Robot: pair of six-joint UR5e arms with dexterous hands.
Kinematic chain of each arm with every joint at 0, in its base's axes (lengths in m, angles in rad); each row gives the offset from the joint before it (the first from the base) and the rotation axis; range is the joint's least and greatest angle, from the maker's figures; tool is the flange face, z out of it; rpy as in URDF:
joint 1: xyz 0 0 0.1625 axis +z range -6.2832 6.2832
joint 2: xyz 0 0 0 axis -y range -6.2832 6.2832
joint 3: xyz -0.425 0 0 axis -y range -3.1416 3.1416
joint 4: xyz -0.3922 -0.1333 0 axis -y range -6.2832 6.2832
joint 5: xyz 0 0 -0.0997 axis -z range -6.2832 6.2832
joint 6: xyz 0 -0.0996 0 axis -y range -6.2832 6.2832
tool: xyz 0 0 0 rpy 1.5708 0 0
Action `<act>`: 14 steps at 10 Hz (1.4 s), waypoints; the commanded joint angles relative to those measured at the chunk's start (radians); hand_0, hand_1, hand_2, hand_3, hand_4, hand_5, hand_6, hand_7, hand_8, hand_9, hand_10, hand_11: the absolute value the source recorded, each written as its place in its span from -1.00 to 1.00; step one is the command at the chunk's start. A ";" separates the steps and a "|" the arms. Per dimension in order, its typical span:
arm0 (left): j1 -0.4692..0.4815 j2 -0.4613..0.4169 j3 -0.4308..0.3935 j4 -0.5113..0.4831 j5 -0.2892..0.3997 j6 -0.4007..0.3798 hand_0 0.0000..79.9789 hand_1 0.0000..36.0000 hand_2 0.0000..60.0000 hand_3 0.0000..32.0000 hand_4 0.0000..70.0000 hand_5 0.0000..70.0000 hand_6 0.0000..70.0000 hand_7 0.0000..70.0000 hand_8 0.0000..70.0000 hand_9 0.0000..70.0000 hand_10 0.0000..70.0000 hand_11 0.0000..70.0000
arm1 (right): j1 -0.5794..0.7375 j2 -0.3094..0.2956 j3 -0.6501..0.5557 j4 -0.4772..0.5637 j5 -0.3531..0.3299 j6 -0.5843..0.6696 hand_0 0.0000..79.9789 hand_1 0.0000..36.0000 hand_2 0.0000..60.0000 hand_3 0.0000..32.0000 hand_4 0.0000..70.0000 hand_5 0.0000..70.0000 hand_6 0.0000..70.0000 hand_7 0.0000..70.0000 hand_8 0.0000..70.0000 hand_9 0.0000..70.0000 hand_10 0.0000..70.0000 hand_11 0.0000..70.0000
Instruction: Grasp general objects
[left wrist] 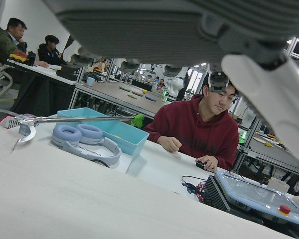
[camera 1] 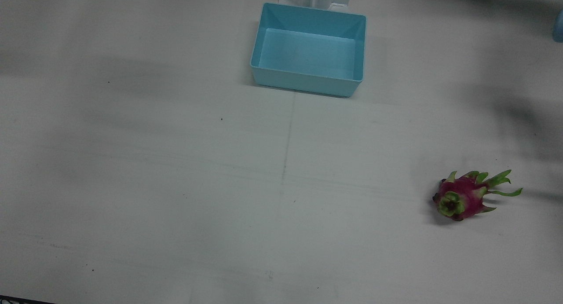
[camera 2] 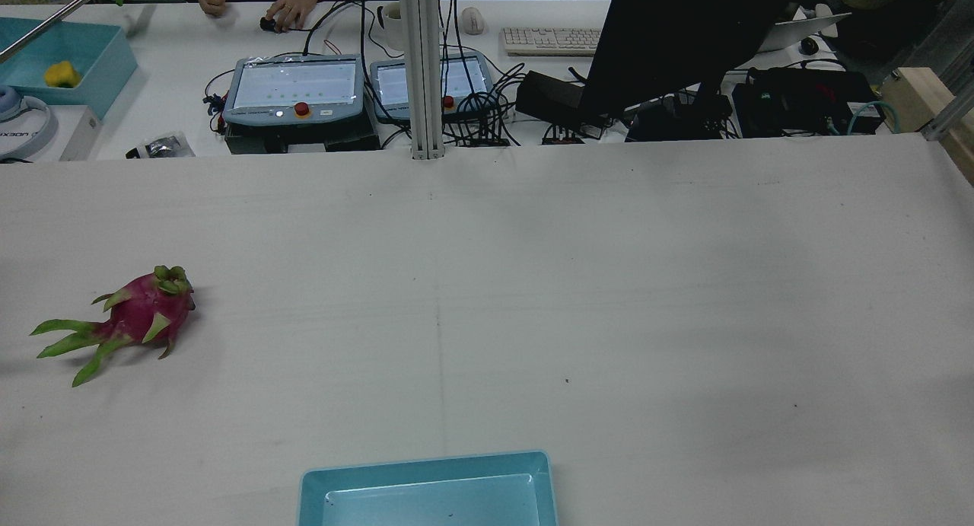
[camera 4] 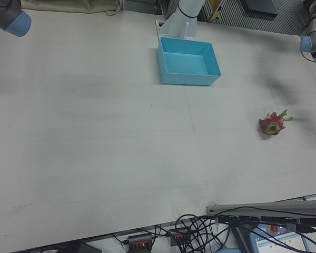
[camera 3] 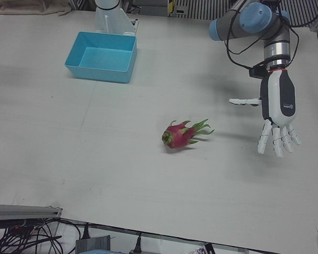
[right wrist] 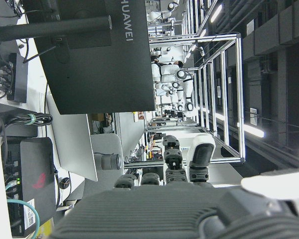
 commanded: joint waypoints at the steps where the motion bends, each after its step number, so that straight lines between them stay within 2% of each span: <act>1: 0.080 -0.117 -0.045 0.094 0.040 -0.029 0.39 -0.11 -1.00 1.00 -1.00 -1.00 -1.00 -1.00 -1.00 -1.00 -1.00 -1.00 | 0.001 0.000 0.000 0.000 0.000 0.000 -1.00 -1.00 -1.00 -1.00 -1.00 -1.00 -1.00 -1.00 -1.00 -1.00 -1.00 -1.00; 2: 0.132 -0.117 -0.047 0.080 0.022 -0.021 0.32 -0.24 -1.00 1.00 -1.00 -1.00 -1.00 -1.00 -1.00 -1.00 -1.00 -1.00 | 0.001 0.000 0.000 0.000 0.000 0.000 -1.00 -1.00 -1.00 -1.00 -1.00 -1.00 -1.00 -1.00 -1.00 -1.00 -1.00 -1.00; 3: 0.161 -0.122 -0.034 0.133 -0.020 -0.027 0.31 -0.25 -1.00 1.00 -1.00 -1.00 -1.00 -1.00 -1.00 -1.00 -1.00 -1.00 | -0.001 0.000 0.000 -0.002 0.000 0.000 -1.00 -1.00 -1.00 -1.00 -1.00 -1.00 -1.00 -1.00 -1.00 -1.00 -1.00 -1.00; 4: 0.178 -0.137 -0.031 0.205 -0.053 -0.032 0.22 -0.45 -1.00 1.00 -1.00 -1.00 -1.00 -1.00 -1.00 -1.00 -1.00 -0.97 | 0.001 0.000 0.000 0.000 0.000 0.000 -1.00 -1.00 -1.00 -1.00 -1.00 -1.00 -1.00 -1.00 -1.00 -1.00 -1.00 -1.00; 5: 0.178 -0.146 -0.030 0.224 -0.053 -0.033 0.19 -0.57 -1.00 1.00 -1.00 -1.00 -1.00 -1.00 -1.00 -1.00 -0.96 -0.91 | 0.001 0.000 0.000 0.000 0.000 0.000 -1.00 -1.00 -1.00 -1.00 -1.00 -1.00 -1.00 -1.00 -1.00 -1.00 -1.00 -1.00; 7: 0.178 -0.148 -0.005 0.228 -0.056 -0.056 0.23 -0.44 -1.00 1.00 -1.00 -1.00 -1.00 -1.00 -1.00 -1.00 -0.95 -0.88 | 0.001 0.000 0.000 0.000 0.000 0.000 -1.00 -1.00 -1.00 -1.00 -1.00 -1.00 -1.00 -1.00 -1.00 -1.00 -1.00 -1.00; 8: 0.178 -0.152 0.043 0.228 -0.067 -0.087 0.20 -0.48 -1.00 1.00 -1.00 -1.00 -1.00 -1.00 -1.00 -1.00 -0.96 -0.91 | -0.001 0.000 0.000 0.000 0.000 0.000 -1.00 -1.00 -1.00 -1.00 -1.00 -1.00 -1.00 -1.00 -1.00 -1.00 -1.00 -1.00; 12: 0.181 -0.151 0.053 0.220 -0.081 -0.104 0.21 -0.43 -1.00 1.00 -1.00 -1.00 -1.00 -1.00 -1.00 -1.00 -0.93 -0.86 | 0.001 0.000 0.000 0.000 0.000 0.000 -1.00 -1.00 -1.00 -1.00 -1.00 -1.00 -1.00 -1.00 -1.00 -1.00 -1.00 -1.00; 14: 0.229 -0.151 0.053 0.220 -0.082 -0.143 0.20 -0.47 -1.00 1.00 -1.00 -1.00 -1.00 -1.00 -1.00 -1.00 -0.92 -0.85 | -0.001 0.000 0.000 0.000 0.000 0.000 -1.00 -1.00 -1.00 -1.00 -1.00 -1.00 -1.00 -1.00 -1.00 -1.00 -1.00 -1.00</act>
